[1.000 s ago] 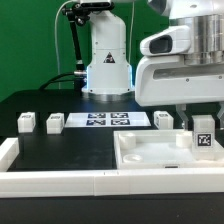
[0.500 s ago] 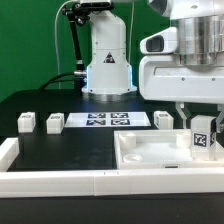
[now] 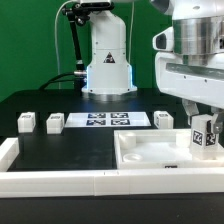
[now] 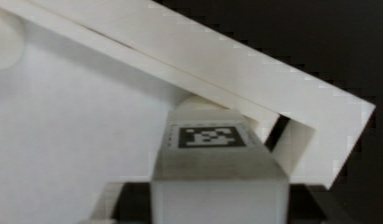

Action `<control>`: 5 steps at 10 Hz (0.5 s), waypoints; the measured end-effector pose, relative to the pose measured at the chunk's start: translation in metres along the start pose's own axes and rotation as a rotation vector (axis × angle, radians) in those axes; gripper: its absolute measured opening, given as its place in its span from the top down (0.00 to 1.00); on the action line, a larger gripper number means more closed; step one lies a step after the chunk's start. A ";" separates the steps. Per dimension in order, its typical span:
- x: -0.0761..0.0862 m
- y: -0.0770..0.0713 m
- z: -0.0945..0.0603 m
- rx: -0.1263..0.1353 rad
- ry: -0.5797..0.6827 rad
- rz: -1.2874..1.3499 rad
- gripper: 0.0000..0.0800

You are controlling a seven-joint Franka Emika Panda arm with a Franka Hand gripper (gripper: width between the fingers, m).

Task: Assemble square table

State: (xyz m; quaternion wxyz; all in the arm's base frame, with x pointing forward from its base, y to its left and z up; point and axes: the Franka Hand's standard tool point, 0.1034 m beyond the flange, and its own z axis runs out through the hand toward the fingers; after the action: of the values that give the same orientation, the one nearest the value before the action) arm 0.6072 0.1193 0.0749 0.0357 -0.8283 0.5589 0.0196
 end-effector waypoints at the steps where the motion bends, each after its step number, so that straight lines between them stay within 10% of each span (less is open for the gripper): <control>1: 0.000 0.000 0.000 0.003 -0.006 0.034 0.63; 3: -0.001 0.000 0.000 0.003 -0.009 0.032 0.63; 4: -0.001 0.000 0.000 0.003 -0.009 -0.008 0.36; 5: -0.001 0.001 0.001 0.001 -0.010 -0.041 0.36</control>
Offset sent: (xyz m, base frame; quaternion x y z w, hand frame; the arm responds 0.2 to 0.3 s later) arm 0.0000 0.0000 0.0000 0.0000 0.0000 -0.0650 0.9979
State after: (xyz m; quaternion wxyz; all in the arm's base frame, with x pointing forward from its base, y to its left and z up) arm 0.6061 0.1204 0.0742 0.0393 -0.8393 0.5417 0.0228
